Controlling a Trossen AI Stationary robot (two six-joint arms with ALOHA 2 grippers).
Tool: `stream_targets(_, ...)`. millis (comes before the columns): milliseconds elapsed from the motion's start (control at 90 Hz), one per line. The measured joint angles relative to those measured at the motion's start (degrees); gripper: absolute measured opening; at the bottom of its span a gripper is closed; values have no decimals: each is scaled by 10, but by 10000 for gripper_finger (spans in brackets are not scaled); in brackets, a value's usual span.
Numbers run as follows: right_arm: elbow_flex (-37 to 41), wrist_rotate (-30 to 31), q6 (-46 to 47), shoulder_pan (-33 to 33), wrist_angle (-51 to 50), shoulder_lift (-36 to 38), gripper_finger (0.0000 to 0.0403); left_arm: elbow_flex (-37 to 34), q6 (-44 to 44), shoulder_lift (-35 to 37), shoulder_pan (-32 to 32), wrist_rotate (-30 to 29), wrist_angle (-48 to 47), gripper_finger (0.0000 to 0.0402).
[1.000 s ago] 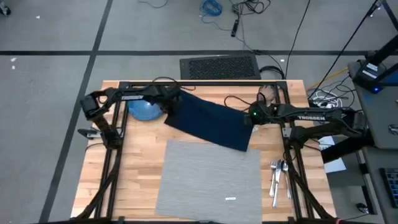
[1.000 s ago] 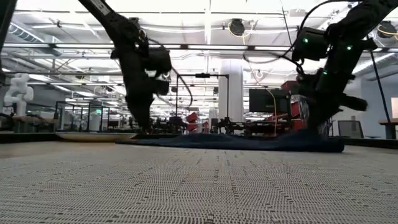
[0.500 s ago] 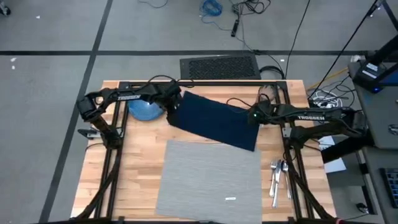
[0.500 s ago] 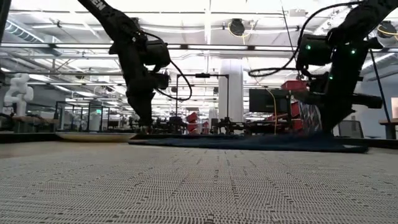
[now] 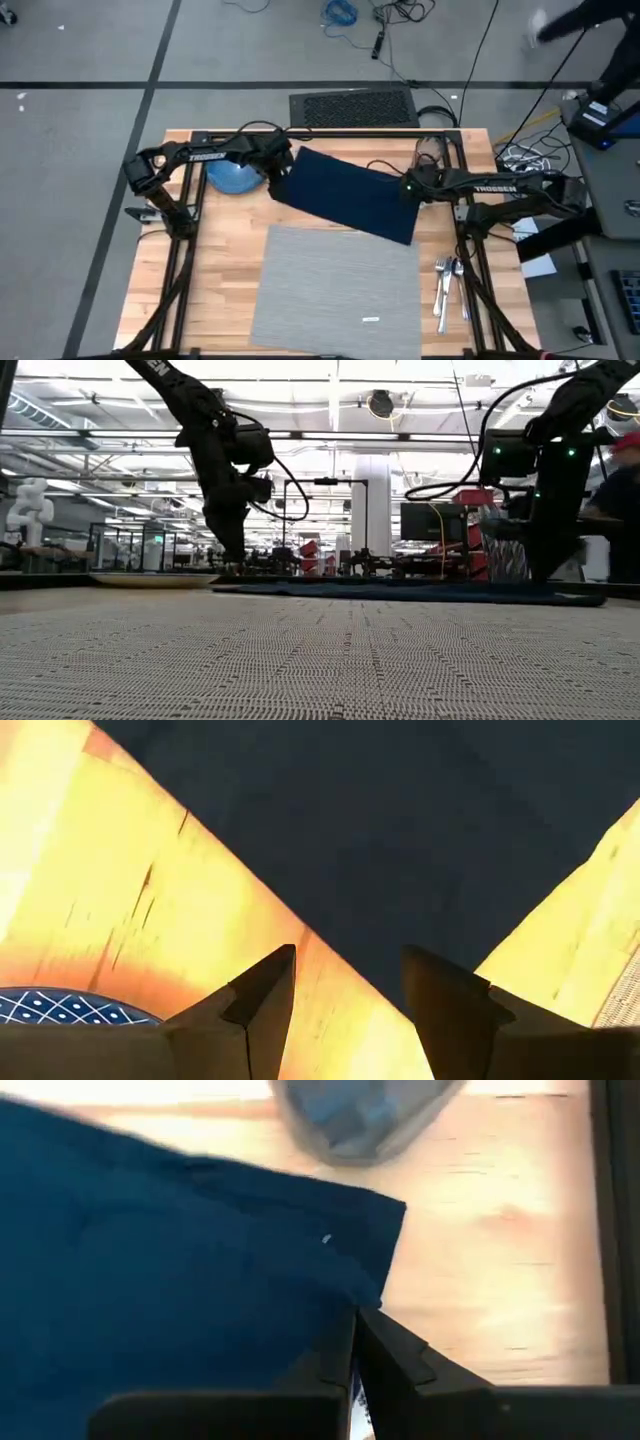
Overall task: Set table place
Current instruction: Fold the dark blue napkin
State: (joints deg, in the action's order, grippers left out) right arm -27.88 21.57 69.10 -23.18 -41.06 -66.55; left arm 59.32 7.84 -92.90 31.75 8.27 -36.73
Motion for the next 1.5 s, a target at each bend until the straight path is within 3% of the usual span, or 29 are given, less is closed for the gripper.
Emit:
stream_targets(200,0,24,29,0,29,19,57,-18,0,0,-7,4,2,168)
stream_targets(378,0,21,-33,0,118,52,122,-25,-1,0,-19,5,7,168)
stream_targets(533,0,-81,-115,0,154,60,158,-25,-2,0,-33,55,25,168)
stream_targets(622,0,-119,-115,10,134,50,140,-25,-12,-6,-49,92,50,164)
stream_targets(711,0,-126,-109,30,124,39,93,-26,-21,-23,-63,94,54,144)
stream_targets(856,0,-119,-99,61,142,35,11,-25,-30,-60,-82,94,56,63)
stream_targets(922,0,-109,-83,70,143,35,11,-26,-29,-71,-88,94,54,18)
stream_targets(1022,0,-106,-75,77,143,35,9,-26,-26,-80,-91,85,38,4)
stream_targets(1344,0,-94,-61,92,139,34,1,-61,16,-79,-75,64,-45,0)
stream_targets(1500,0,-93,-61,92,142,34,1,-64,4,-30,-71,63,-20,0)
